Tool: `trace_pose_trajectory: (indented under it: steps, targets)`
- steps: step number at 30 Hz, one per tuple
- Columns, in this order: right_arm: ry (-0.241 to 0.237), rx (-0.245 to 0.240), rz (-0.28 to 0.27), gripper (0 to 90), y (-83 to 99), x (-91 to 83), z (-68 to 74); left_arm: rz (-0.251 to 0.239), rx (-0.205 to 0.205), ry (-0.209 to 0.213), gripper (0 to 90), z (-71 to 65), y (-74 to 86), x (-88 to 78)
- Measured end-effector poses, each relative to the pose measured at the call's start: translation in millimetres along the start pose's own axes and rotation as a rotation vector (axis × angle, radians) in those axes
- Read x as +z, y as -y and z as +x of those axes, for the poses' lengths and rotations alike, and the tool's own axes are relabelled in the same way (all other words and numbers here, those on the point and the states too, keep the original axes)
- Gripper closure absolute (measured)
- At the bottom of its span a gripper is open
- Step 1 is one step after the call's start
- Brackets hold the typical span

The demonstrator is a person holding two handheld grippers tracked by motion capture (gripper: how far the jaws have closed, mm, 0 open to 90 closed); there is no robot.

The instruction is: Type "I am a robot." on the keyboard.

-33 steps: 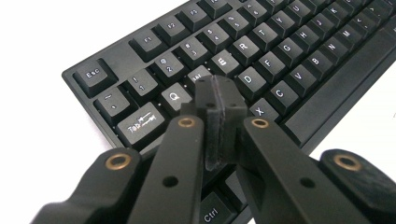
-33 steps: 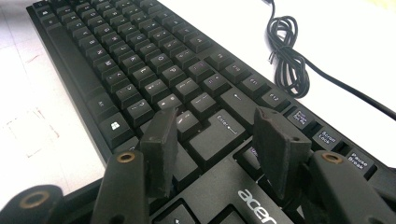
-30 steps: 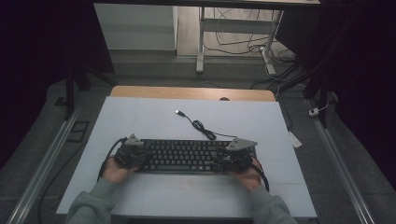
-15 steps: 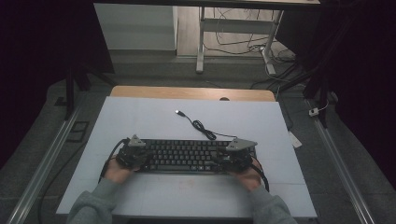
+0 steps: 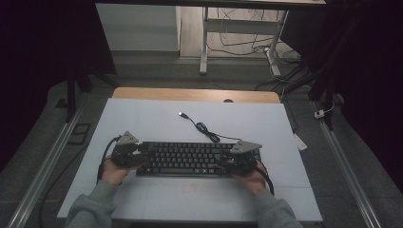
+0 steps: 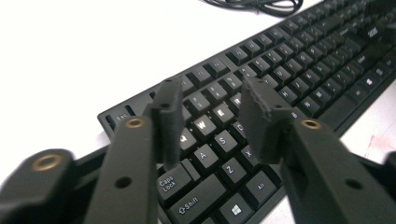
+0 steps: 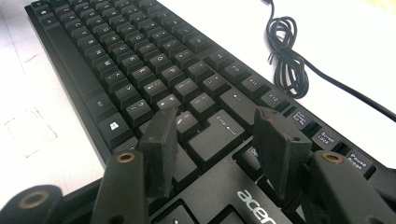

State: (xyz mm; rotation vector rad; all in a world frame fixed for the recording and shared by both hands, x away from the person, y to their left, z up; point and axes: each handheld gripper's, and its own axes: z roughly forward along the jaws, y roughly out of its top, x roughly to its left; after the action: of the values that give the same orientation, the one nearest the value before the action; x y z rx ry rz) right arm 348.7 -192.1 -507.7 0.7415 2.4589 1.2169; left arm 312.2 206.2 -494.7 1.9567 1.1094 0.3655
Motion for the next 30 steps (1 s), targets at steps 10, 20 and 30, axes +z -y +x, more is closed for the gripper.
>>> trace_pose_trajectory:
  steps: [10, 20, 30]
  targets:
    - [-0.002, -0.001, 0.001, 50.1, -0.3, 0.0, 0.4, 0.008, -0.012, -0.010, 45.9, 2.0, 0.5, 0.4]
    - [-0.002, -0.004, -0.016, 50.2, -3.3, -0.4, 3.1, 0.017, -0.016, -0.017, 42.3, 1.6, 0.8, 2.1]
    - [-0.049, 0.032, -0.050, 51.0, -13.4, 3.7, 7.5, 0.033, -0.006, -0.015, 41.1, 0.2, 1.0, 4.8]
